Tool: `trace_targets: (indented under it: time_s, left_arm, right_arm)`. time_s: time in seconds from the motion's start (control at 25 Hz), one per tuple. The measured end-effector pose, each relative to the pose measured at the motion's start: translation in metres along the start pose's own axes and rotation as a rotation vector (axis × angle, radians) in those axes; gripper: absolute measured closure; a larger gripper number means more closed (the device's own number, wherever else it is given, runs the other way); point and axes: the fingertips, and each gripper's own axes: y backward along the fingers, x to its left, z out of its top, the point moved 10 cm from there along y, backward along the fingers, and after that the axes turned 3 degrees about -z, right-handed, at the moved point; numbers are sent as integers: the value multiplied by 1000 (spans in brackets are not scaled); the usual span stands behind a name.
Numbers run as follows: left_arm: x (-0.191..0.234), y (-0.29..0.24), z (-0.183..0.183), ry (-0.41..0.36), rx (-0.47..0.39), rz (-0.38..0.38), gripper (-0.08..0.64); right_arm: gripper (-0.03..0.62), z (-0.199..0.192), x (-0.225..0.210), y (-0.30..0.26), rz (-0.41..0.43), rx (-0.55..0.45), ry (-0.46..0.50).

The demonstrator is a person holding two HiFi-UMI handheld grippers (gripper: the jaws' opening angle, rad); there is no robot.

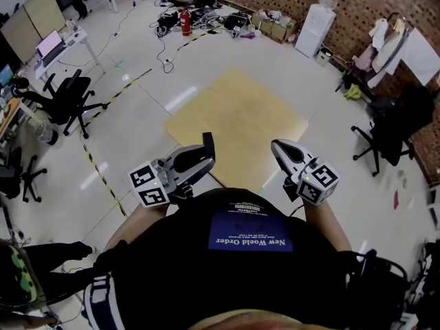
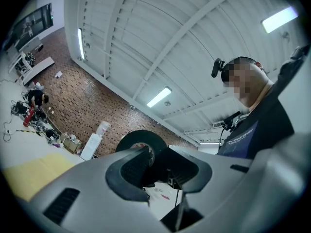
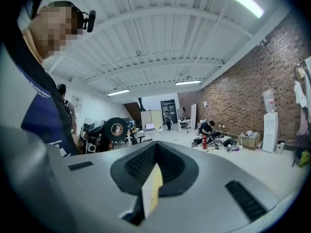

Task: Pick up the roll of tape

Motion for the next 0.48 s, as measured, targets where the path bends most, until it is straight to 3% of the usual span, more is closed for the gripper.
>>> trace_targets:
  time_s: [0.48]
  left_arm:
    - [1,-1,1,5,-3,-1,428]
  right_arm:
    - [609,0,-2,-2,-1,9,24]
